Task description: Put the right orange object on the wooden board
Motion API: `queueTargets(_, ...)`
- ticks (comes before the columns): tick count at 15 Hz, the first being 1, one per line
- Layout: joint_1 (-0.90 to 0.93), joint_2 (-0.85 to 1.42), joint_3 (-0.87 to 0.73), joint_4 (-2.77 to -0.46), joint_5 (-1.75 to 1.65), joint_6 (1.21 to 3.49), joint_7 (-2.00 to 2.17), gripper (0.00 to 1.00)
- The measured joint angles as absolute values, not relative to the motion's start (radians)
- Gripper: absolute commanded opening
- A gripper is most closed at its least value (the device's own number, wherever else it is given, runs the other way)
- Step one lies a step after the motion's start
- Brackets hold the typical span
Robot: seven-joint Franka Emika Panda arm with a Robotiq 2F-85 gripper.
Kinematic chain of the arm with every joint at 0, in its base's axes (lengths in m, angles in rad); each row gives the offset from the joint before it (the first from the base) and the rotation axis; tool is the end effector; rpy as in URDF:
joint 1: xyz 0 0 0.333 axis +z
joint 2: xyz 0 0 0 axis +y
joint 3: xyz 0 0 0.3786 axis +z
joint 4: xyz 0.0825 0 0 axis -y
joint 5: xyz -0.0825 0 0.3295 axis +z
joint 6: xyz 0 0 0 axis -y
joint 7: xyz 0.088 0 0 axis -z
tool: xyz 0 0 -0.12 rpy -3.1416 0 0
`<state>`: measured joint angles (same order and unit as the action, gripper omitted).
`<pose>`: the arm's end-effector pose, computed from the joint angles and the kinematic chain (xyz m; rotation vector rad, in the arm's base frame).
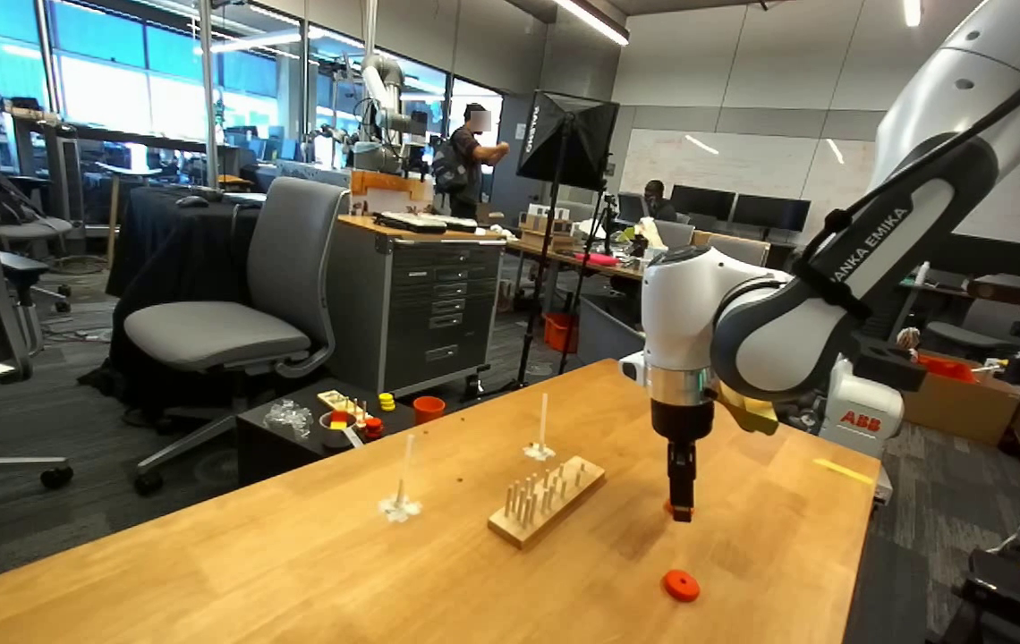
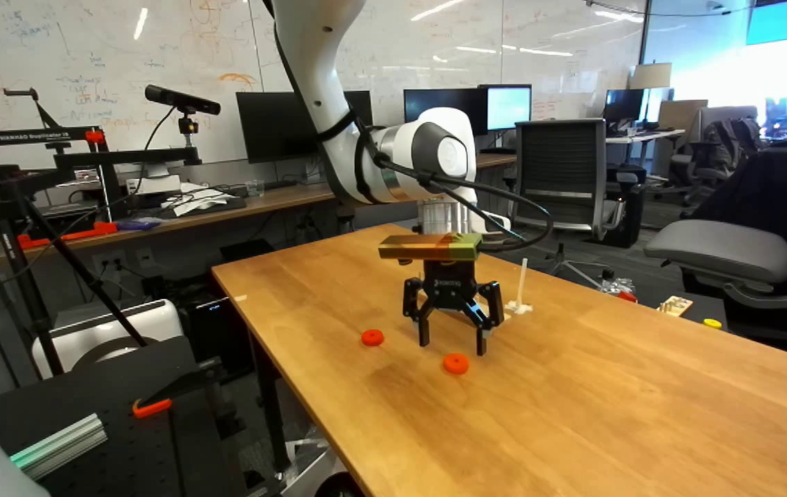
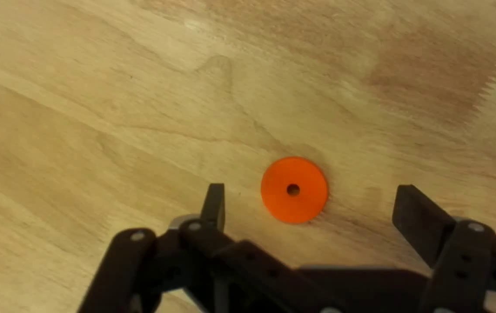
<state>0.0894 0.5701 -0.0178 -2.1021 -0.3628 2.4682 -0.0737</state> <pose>0.5573 0.0383 0.2156 2.8462 0.6589 -0.2976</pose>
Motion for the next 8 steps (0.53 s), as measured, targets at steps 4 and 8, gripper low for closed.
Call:
queueTargets(4, 0.090, 0.612, -0.019, -2.061, -0.363, 2.468, -0.068, 1.00)
queueTargets(8, 0.093, 0.654, -0.018, -2.016, -0.362, 2.453, -0.067, 1.00)
